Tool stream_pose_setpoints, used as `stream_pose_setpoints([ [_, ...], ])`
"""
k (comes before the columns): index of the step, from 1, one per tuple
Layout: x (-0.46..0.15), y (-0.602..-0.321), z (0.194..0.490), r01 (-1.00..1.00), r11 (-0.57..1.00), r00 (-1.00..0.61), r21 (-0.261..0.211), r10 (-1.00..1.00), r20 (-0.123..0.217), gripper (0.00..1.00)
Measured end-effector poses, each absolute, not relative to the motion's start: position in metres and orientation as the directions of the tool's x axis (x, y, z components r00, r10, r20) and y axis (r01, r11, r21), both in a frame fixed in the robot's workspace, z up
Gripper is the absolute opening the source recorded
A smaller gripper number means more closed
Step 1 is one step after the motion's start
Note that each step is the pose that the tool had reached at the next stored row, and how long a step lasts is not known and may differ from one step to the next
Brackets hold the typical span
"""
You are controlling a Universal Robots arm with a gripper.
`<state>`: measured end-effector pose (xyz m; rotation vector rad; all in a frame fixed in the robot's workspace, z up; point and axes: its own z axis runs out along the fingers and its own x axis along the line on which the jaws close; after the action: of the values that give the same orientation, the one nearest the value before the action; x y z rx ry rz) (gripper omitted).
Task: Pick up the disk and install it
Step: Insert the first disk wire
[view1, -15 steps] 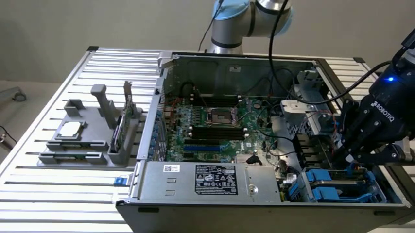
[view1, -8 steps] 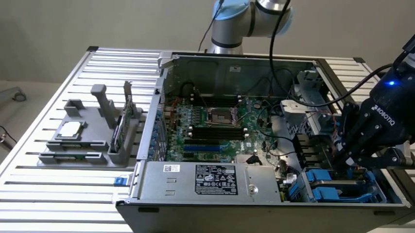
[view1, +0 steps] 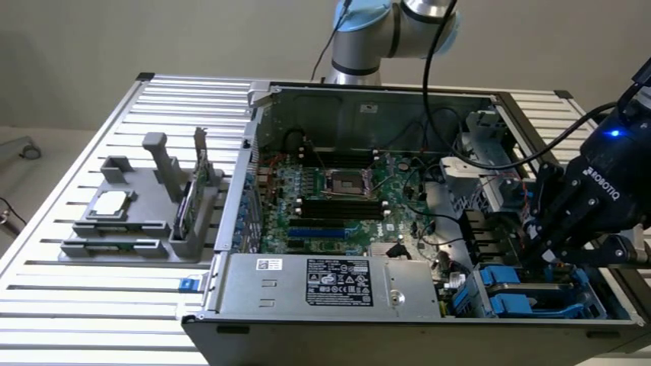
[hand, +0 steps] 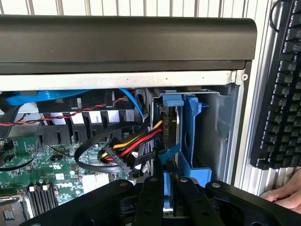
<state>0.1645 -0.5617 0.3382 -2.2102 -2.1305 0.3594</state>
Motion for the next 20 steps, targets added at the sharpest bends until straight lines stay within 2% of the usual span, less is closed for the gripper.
stream_pose_setpoints([
  [15,0.155,-0.562,0.341,0.979,-0.061,0.035,-0.197,0.991,-0.131,0.16],
  [17,0.154,-0.562,0.344,0.979,-0.061,0.036,-0.196,0.991,-0.131,0.24],
  [18,0.153,-0.562,0.347,0.979,-0.061,0.036,-0.196,0.991,-0.131,0.24],
  [19,0.152,-0.561,0.349,0.979,-0.061,0.036,-0.197,0.991,-0.131,0.29],
  [20,0.152,-0.561,0.352,0.979,-0.061,0.036,-0.197,0.991,-0.131,0.29],
])
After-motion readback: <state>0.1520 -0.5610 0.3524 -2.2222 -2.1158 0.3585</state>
